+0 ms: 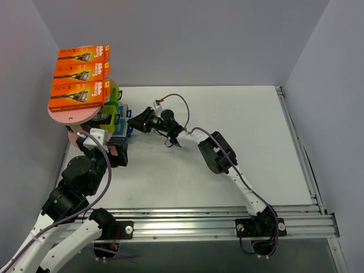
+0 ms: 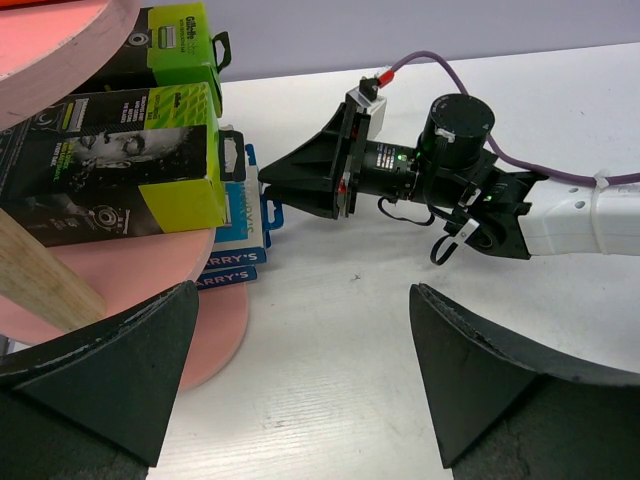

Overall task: Place and organize the shaving razors onto the shelf
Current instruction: Place the shaving razor onto shelf

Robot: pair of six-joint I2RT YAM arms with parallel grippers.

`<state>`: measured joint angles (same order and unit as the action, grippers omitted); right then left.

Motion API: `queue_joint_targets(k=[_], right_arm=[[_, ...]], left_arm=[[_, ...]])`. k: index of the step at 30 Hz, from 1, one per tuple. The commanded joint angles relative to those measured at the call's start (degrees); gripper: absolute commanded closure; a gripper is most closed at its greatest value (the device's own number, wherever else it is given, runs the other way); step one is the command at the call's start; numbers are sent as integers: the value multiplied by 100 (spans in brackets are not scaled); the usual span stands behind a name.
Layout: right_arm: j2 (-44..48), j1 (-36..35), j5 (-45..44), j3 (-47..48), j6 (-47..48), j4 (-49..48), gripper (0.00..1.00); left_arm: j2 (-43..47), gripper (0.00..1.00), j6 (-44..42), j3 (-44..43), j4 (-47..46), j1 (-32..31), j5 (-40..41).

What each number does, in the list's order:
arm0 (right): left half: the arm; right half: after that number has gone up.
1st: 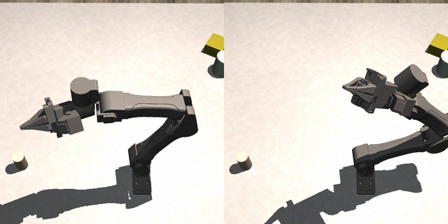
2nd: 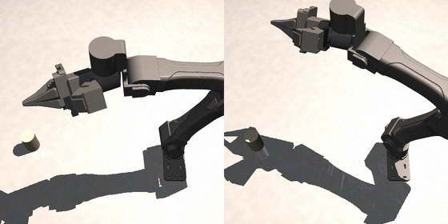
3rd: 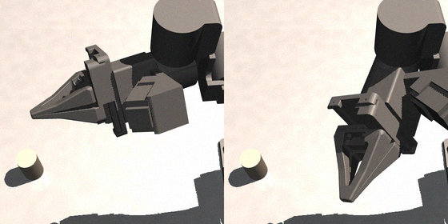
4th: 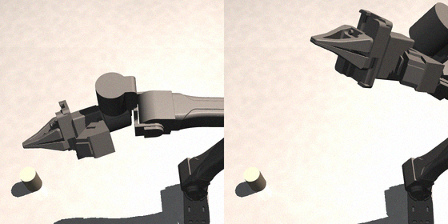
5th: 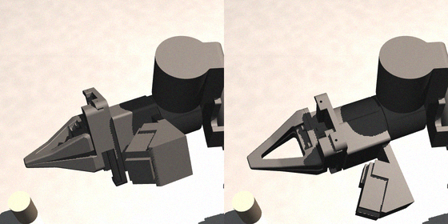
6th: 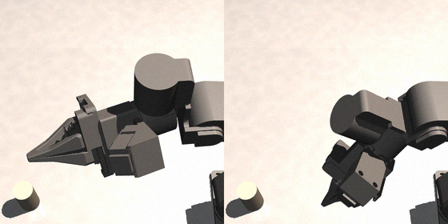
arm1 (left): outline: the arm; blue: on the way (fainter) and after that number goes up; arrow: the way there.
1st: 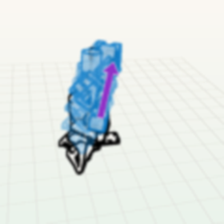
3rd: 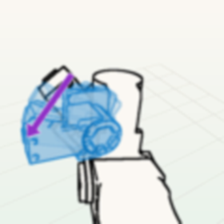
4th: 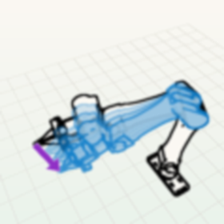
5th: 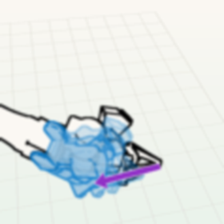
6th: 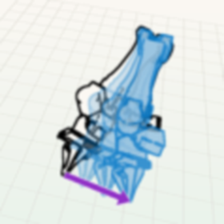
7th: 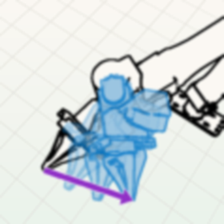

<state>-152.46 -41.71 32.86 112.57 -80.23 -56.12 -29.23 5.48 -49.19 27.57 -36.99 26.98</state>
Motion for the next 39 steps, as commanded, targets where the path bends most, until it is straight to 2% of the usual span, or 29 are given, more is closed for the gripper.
queue_joint_targets(k=[1,16,27,39], right_arm=[[32,-47,89,291,121,-119,68],[-20,-47,89,309,130,-101,68],[-310,-118,89,862,121,145,68],[-345,-135,71,924,139,189,68]], left_arm=[[58,5,15,-64,-217,34,-26],[84,4,24,-65,-217,43,-18],[111,4,24,-65,-226,43,-26],[146,4,24,-64,-226,43,-26]])
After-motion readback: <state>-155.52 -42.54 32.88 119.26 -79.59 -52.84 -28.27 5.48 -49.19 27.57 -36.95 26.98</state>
